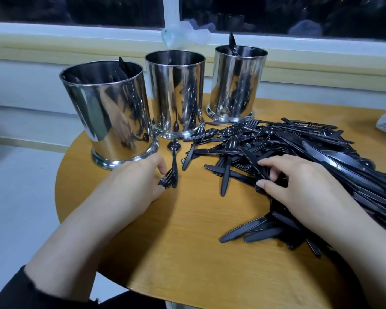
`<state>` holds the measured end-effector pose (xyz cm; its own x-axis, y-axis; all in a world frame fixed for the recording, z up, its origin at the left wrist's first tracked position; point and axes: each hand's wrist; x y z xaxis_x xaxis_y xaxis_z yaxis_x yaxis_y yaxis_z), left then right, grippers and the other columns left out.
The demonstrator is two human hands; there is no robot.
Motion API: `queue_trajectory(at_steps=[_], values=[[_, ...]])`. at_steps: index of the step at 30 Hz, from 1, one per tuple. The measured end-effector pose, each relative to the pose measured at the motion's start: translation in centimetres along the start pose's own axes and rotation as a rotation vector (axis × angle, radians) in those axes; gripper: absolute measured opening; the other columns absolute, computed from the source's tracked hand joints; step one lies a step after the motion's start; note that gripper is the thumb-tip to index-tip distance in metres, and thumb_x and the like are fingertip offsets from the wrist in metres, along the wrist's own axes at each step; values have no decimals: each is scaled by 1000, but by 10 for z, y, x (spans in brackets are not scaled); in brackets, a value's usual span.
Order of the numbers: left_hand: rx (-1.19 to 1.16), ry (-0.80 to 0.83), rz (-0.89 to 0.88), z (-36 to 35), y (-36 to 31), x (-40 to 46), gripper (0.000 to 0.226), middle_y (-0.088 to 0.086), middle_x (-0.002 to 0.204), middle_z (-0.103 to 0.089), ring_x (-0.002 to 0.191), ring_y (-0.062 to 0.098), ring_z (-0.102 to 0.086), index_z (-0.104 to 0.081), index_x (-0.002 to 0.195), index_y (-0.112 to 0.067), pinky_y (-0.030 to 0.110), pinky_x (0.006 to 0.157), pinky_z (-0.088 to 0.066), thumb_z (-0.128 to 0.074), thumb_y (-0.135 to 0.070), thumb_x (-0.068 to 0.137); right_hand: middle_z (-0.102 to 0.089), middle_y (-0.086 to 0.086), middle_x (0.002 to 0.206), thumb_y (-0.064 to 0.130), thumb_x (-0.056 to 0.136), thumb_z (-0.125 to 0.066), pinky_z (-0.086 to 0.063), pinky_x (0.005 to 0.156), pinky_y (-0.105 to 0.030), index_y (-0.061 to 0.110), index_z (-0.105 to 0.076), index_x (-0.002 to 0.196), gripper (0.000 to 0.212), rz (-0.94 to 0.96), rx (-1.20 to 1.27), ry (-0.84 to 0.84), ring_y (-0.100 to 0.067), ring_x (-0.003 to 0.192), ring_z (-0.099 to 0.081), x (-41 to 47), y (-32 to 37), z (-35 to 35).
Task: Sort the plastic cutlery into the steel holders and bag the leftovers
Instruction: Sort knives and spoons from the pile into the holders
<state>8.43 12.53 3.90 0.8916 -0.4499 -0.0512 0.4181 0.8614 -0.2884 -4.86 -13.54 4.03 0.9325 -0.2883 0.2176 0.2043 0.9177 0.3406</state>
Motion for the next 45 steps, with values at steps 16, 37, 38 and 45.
queue_trajectory(at_steps=[16, 37, 38, 45], values=[[-862, -289, -74, 4, -57, -2, 33, -1, 81, -68, 51, 14, -66, -54, 134, -33, 30, 52, -57, -56, -17, 105, -61, 16, 81, 32, 94, -69, -34, 65, -12, 34, -68, 121, 27, -61, 257, -141, 3, 72, -52, -2, -3, 5], [-1139, 11, -134, -29, -145, 16, 31, -2, 75, -67, 63, 14, -59, -77, 98, -20, 27, 59, -51, -49, -27, 108, -69, -9, 71, 11, 91, -74, -54, 69, -35, 16, -70, 68, 23, -282, 1168, -108, -21, 68, -67, -2, -23, 23], [-1108, 14, -152, -30, -146, 14, 31, -1, 80, -74, 70, 14, -67, -77, 100, -21, 27, 64, -57, -48, -28, 109, -71, -10, 72, 12, 90, -74, -54, 70, -35, 14, -70, 71, 20, -281, 1159, -120, -21, 68, -67, -2, -23, 23], [-1190, 182, -164, -39, -151, 3, 29, -2, 65, -45, 47, 10, -27, -73, 98, -27, 22, 43, -22, -47, -36, 108, -75, -6, 78, 22, 93, -72, -53, 64, -30, 15, -77, 81, 14, -223, 981, -180, -14, 66, -63, -2, -30, 30]])
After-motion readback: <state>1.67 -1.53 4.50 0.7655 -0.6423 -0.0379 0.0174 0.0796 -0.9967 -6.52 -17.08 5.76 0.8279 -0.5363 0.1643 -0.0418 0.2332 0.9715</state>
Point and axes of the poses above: each hand's wrist, its own x-axis towards the middle knuckle, its own z-axis out of the back of the hand, y = z × x
